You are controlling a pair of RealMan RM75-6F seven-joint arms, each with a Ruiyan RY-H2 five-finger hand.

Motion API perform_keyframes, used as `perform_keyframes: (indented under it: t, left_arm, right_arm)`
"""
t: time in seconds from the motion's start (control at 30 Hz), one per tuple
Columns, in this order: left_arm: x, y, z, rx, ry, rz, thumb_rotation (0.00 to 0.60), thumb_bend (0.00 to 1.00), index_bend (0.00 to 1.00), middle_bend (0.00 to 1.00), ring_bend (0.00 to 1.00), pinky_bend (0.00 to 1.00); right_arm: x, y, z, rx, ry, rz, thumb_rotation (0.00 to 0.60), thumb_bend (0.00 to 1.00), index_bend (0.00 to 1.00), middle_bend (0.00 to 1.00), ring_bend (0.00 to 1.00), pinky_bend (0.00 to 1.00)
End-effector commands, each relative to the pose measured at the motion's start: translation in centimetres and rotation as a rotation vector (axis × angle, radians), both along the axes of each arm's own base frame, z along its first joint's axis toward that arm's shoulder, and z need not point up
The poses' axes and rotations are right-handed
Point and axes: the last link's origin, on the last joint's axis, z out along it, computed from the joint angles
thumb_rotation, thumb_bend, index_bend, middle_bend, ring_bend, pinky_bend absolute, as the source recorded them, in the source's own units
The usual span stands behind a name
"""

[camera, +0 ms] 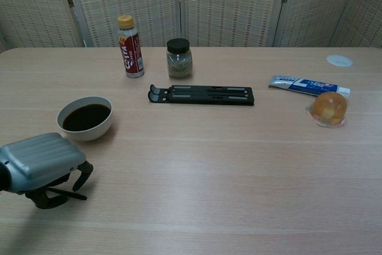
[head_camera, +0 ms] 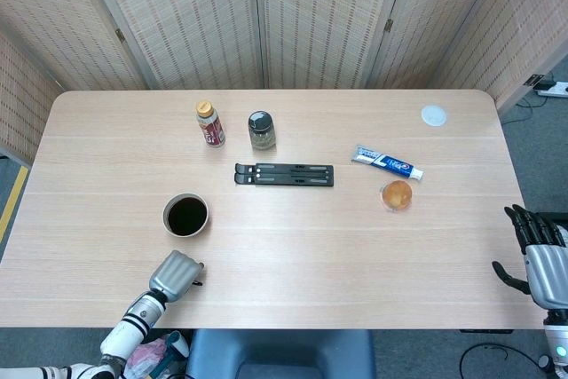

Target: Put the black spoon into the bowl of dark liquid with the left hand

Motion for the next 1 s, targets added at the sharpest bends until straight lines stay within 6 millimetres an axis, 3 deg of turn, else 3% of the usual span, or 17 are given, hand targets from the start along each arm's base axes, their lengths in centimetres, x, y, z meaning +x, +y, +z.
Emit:
perform_keyframes:
  t: [0.03, 0.37, 0.7, 1.0]
  left_arm:
    - [0.0, -0.1, -0.1, -0.002, 0.004, 0.004, 0.6, 0.4, 0.54, 0.99, 0.92, 1.0]
    - [0.2, -0.4, -0.6, -0.005, 0.03, 0.001, 0.6, 0.4, 0.54, 0.99, 0.92, 1.0]
    - [0.2, -0.4, -0.9, -0.011, 0.023, 0.006, 0.6, 0.46, 0.58, 0.99, 0.92, 1.0]
    - [-0.1, -0.2, 0.1, 0.011, -0.062, 0.077, 0.6, 0.54, 0.62, 1.0, 0.93, 1.0]
  right_arm:
    - [0.0, 0.0, 0.0, 0.0, 0.0, -0.001, 0.6, 0.17, 0.03, 0.07, 0.09, 0.12]
    - [-0.2, 0.1, 0.0, -0.002, -0.001, -0.006, 0.6, 0.17, 0.03, 0.07, 0.09, 0.12]
    - [-0.3, 0.3, 0.1, -0.007, -0.006, -0.01, 0.6, 0.17, 0.03, 0.07, 0.09, 0.12]
    - [-0.2, 0.3, 0.2, -0.014, -0.01, -0.002, 0.6, 0.17, 0.03, 0.07, 0.09, 0.12]
